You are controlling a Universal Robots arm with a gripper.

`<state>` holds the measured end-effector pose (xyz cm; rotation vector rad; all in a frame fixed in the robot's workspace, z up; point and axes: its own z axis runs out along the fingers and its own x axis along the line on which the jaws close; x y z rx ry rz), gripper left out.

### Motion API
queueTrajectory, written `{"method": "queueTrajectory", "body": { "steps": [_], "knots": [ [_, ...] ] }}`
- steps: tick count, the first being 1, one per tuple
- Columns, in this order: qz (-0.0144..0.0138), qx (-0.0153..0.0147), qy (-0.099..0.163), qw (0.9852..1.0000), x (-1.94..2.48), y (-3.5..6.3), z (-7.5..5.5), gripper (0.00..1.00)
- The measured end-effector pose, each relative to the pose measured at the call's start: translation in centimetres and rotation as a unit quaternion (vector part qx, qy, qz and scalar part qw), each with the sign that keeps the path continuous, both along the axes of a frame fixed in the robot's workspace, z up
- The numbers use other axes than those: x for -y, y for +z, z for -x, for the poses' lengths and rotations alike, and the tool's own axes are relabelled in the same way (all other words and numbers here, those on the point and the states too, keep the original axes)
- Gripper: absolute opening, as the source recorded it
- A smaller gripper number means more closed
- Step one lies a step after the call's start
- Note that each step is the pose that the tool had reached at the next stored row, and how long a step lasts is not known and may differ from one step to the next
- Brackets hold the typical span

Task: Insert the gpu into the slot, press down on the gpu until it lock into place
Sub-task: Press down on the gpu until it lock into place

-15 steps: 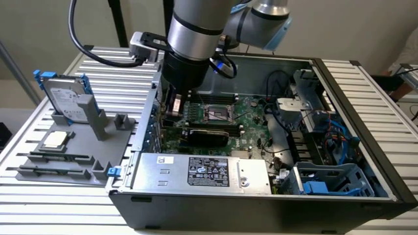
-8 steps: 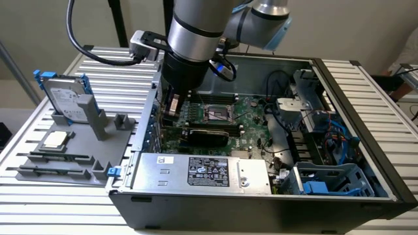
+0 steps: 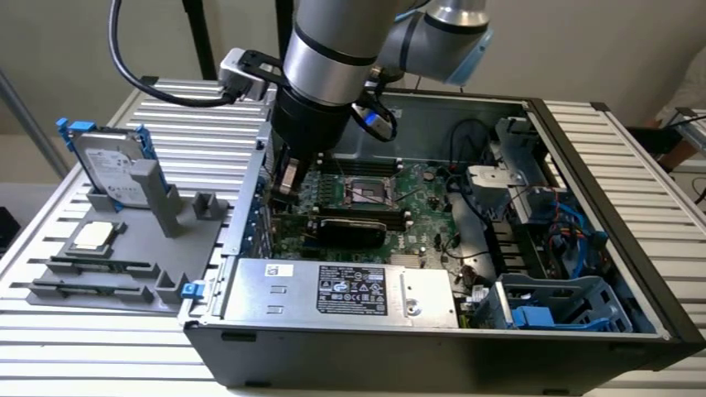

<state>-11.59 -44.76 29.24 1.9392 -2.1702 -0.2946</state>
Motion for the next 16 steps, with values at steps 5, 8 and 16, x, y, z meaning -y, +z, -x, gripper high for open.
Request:
{"method": "queueTrajectory", "body": {
  "steps": [5, 8, 16],
  "knots": [
    [0.0001, -0.0004, -0.012, 0.9999, -0.08, 0.01, 0.02, 0.11],
    [0.0000, -0.0005, -0.018, 0.9998, -0.18, 0.01, 0.02, 0.11],
    [0.0028, -0.0018, -0.023, 0.9997, -0.31, 0.00, 0.02, 0.11]
  ]
}}
